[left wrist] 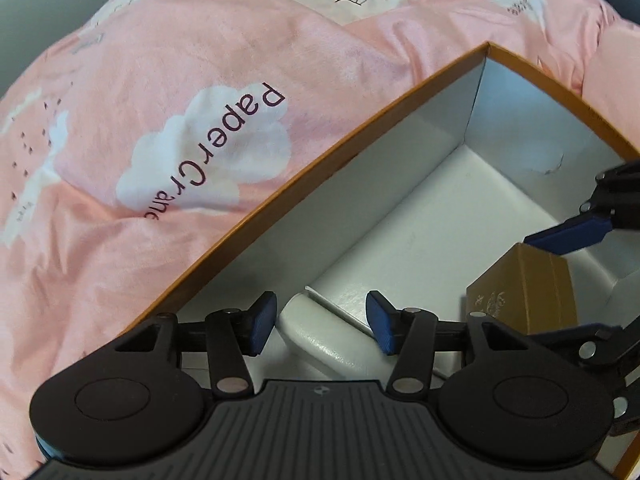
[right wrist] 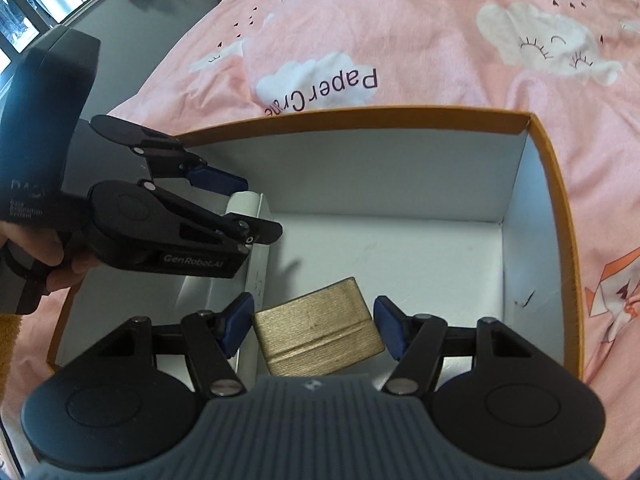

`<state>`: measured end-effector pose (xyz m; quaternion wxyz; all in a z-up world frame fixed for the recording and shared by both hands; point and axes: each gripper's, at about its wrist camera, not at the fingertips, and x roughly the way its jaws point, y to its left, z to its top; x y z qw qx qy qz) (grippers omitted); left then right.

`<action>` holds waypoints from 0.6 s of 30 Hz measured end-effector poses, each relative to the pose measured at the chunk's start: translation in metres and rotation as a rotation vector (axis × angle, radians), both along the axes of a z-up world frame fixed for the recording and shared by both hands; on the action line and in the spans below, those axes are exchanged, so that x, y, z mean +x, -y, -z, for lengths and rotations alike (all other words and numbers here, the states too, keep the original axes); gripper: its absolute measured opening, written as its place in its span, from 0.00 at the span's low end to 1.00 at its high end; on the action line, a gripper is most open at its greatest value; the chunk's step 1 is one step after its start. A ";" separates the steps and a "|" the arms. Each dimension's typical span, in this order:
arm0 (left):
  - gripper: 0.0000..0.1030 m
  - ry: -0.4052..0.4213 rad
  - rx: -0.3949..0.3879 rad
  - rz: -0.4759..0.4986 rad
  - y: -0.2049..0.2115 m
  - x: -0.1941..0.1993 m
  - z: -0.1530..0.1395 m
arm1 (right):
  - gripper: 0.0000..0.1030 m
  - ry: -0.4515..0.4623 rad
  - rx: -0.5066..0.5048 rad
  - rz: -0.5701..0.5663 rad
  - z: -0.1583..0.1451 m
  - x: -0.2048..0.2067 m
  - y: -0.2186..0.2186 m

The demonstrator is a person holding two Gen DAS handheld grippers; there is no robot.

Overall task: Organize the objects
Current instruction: 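Lower the glasses case into the box and open the left gripper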

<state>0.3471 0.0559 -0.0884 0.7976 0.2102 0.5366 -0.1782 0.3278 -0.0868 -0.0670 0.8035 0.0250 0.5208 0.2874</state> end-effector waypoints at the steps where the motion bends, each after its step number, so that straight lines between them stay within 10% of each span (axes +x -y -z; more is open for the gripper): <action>1: 0.59 0.009 0.020 0.012 0.002 -0.001 -0.001 | 0.65 -0.003 0.008 -0.002 -0.001 0.000 0.000; 12: 0.49 0.032 0.251 0.084 0.004 -0.023 0.000 | 0.65 -0.069 0.117 -0.074 -0.006 -0.016 -0.018; 18: 0.47 -0.020 0.167 0.079 -0.004 -0.034 -0.010 | 0.65 -0.033 0.051 -0.075 -0.007 -0.020 -0.023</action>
